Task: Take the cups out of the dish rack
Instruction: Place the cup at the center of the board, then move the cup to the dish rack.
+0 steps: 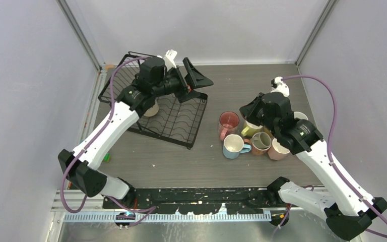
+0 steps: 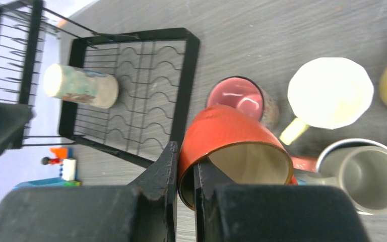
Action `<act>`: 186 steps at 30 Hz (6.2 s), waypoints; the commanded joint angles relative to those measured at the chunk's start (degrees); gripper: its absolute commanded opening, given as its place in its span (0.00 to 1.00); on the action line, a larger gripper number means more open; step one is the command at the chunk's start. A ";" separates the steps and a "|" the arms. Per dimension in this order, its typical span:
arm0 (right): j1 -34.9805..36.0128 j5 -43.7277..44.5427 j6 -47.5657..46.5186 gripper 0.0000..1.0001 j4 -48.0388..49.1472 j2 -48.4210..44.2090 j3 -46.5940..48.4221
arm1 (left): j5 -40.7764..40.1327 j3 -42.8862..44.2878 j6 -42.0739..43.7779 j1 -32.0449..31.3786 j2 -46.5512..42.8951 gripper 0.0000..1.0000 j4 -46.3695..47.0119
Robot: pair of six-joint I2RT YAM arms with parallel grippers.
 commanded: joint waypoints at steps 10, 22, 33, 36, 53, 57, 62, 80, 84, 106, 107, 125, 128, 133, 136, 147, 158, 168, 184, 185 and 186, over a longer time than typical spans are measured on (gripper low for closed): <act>-10.08 -1.25 -2.66 0.01 -4.48 7.30 2.76 | 0.09 -0.55 13.61 -2.11 -5.50 1.00 -9.20; -16.73 -6.83 -4.18 0.01 -3.82 18.24 5.43 | 2.55 -4.19 14.94 -2.20 -7.70 1.00 -9.07; -17.96 -5.10 -5.01 0.01 -7.48 24.51 7.88 | 3.71 -5.95 14.90 -2.20 -8.63 1.00 -8.22; -18.28 -5.09 -5.33 0.01 -7.96 25.99 8.26 | 3.71 -6.24 15.05 -2.14 -9.02 1.00 -8.10; -20.17 -5.71 -6.36 0.01 -6.95 33.13 9.11 | 4.65 -7.15 15.59 -2.13 -8.93 1.00 -7.71; -20.61 -6.11 -6.39 0.01 -6.71 33.84 8.62 | 4.70 -7.28 15.60 -2.19 -8.77 1.00 -7.75; -20.71 -6.49 -6.30 0.01 -6.12 34.28 7.64 | 4.85 -7.30 15.54 -2.13 -8.51 1.00 -7.66; -20.71 -7.30 -5.96 0.20 -4.63 35.47 5.81 | 4.84 -7.84 15.25 -2.17 -7.77 1.00 -7.25; -20.73 -7.37 -5.95 0.23 -4.33 35.96 5.62 | 4.79 -7.90 15.25 -2.16 -7.64 1.00 -7.29; -20.79 -7.40 -5.87 0.39 -3.31 36.42 5.15 | 4.25 -8.36 15.16 -2.16 -7.40 1.00 -7.59; -20.75 -7.32 -5.84 0.40 -3.38 36.27 5.24 | 4.20 -8.32 15.16 -2.19 -7.43 1.00 -7.53; -20.79 -5.70 -5.86 0.43 -5.08 35.05 7.19 | 4.09 -7.77 15.38 -2.14 -7.09 1.00 -7.89; -20.78 -5.45 -5.93 0.43 -5.56 34.68 7.68 | 4.02 -7.72 15.43 -2.16 -7.07 1.00 -7.98; -20.72 -5.09 -5.95 0.44 -6.16 33.73 8.10 | 3.89 -7.67 15.51 -2.18 -7.10 1.00 -8.12; -20.72 -4.84 -5.87 0.44 -6.44 33.05 8.22 | 3.85 -7.49 15.50 -2.20 -7.04 1.00 -8.14; -20.77 -4.19 -5.51 0.45 -8.15 29.99 8.62 | 3.48 -6.93 16.03 -2.17 -7.02 1.00 -8.70; -20.56 -4.85 -5.24 0.51 -10.48 24.89 10.86 | 1.39 -4.58 18.15 -2.17 -7.61 1.00 -12.02; -13.95 -5.51 -4.88 0.73 -10.36 22.64 15.57 | -8.19 -1.02 22.85 -2.20 -9.66 1.00 -19.87; 1.44 -8.66 -2.03 0.93 -1.54 40.24 25.69 | -27.88 8.36 30.25 1.55 -10.97 1.00 -32.75; 1.69 -8.64 -2.00 0.92 -1.43 41.51 26.24 | -27.99 9.05 30.46 2.31 -10.90 1.00 -33.30; 1.99 -8.62 -1.99 0.93 -1.21 42.69 26.74 | -28.01 9.53 30.68 3.03 -10.95 1.00 -33.61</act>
